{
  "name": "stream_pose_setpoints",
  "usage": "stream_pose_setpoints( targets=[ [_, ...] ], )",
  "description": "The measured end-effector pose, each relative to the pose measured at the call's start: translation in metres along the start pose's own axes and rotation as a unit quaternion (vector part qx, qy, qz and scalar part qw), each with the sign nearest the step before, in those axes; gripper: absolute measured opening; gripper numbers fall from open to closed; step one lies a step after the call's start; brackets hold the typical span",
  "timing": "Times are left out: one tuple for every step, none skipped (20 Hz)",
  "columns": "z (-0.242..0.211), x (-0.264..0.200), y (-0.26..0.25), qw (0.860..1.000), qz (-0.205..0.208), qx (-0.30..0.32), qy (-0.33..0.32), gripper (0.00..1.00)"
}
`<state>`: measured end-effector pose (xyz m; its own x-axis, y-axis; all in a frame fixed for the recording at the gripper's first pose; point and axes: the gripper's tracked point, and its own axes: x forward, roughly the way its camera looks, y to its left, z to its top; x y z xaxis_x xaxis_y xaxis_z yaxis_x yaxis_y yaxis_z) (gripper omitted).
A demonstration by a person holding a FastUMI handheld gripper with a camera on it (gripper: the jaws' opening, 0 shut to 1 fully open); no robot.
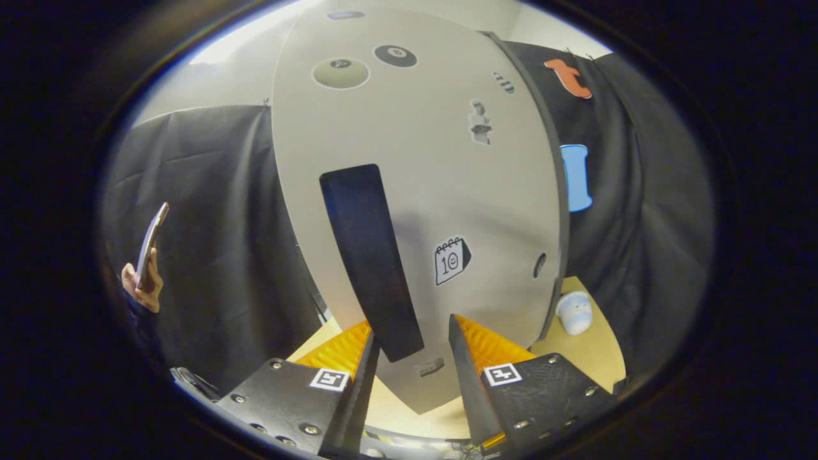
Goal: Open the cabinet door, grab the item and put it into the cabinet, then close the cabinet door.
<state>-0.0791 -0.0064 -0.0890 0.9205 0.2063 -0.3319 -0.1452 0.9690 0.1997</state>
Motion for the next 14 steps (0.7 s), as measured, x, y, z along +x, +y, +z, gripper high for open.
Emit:
stream_pose_setpoints(
  targets=[
    [0.002, 0.009, 0.001, 1.000, 0.006, -0.002, 0.000, 0.62],
    [0.004, 0.016, 0.000, 1.000, 0.009, -0.006, -0.001, 0.62],
    [0.008, 0.021, 0.000, 1.000, 0.011, -0.009, 0.000, 0.63],
    [0.011, 0.028, -0.001, 1.000, 0.010, -0.012, 0.002, 0.63],
    [0.013, 0.034, 0.002, 1.000, 0.014, -0.012, 0.001, 0.67],
    [0.014, 0.040, 0.004, 1.000, 0.018, -0.014, 0.000, 0.67],
    [0.014, 0.047, 0.006, 1.000, 0.022, -0.017, -0.001, 0.67],
    [0.015, 0.051, 0.009, 1.000, 0.025, -0.018, -0.001, 0.67],
    [0.014, 0.055, 0.012, 0.999, 0.028, -0.019, 0.000, 0.67],
    [0.014, 0.059, 0.013, 0.999, 0.031, -0.019, 0.000, 0.67],
    [0.015, 0.063, 0.013, 0.999, 0.033, -0.020, 0.001, 0.67],
    [0.016, 0.067, 0.013, 0.999, 0.036, -0.022, 0.000, 0.67],
    [0.017, 0.070, 0.016, 0.999, 0.038, -0.024, 0.000, 0.67],
    [0.018, 0.073, 0.019, 0.999, 0.041, -0.025, 0.001, 0.67]
  ],
)
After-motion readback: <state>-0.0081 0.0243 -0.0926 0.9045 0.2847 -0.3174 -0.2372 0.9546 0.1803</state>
